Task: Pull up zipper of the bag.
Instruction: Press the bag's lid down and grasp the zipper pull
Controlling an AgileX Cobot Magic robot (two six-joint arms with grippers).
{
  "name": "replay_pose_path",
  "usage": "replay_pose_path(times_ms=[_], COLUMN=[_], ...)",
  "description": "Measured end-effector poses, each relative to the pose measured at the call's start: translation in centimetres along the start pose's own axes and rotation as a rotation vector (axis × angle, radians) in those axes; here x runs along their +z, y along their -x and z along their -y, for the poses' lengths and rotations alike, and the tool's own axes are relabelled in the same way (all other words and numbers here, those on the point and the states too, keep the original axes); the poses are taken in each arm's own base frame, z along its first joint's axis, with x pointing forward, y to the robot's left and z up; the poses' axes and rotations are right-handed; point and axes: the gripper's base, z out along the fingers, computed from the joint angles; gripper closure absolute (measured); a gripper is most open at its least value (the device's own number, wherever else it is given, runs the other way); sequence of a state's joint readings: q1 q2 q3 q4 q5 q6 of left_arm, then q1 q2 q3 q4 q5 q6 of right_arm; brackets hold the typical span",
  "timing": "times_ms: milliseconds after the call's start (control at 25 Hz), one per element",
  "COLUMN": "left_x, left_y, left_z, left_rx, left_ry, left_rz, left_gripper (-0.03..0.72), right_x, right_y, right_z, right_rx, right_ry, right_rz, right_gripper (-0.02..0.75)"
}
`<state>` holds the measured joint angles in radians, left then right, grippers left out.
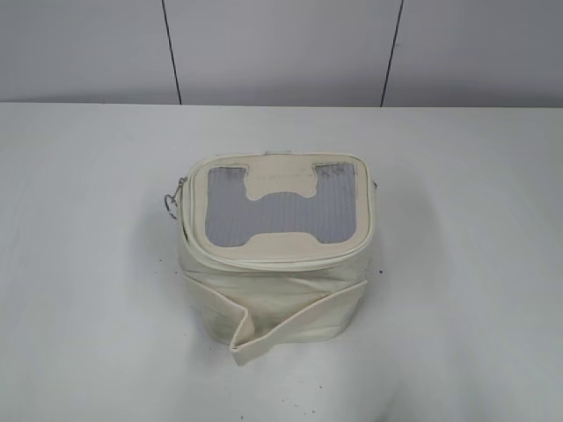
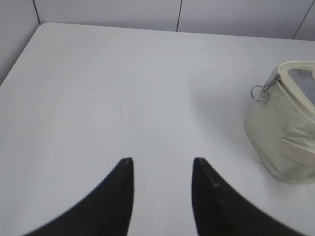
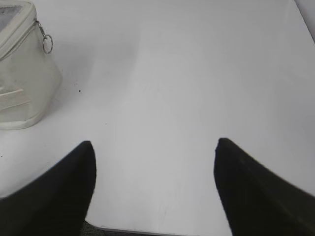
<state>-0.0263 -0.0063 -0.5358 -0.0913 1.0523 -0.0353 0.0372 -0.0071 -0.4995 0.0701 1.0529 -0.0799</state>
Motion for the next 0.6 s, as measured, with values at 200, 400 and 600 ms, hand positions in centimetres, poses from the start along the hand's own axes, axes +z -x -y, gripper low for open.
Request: replay_pose_path(times_ms=[200, 400, 600], left_x=[0.00, 0.00, 0.00], left_y=[0.00, 0.00, 0.00], left_z=[0.00, 0.00, 0.00], left_rx=[0.000, 0.000, 0.000], left_ry=[0.000, 0.000, 0.000], left_rz=[0.000, 0.000, 0.000], left_gripper=[0.380, 0.380, 0.380], right_x=[0.00, 0.00, 0.00], right_y=[0.00, 0.00, 0.00], right_z=[0.00, 0.00, 0.00], right_rx=[0.000, 0.000, 0.000], right_ry=[0.000, 0.000, 0.000], right_rz=[0.000, 0.000, 0.000], right_gripper=[0.156, 0.156, 0.156])
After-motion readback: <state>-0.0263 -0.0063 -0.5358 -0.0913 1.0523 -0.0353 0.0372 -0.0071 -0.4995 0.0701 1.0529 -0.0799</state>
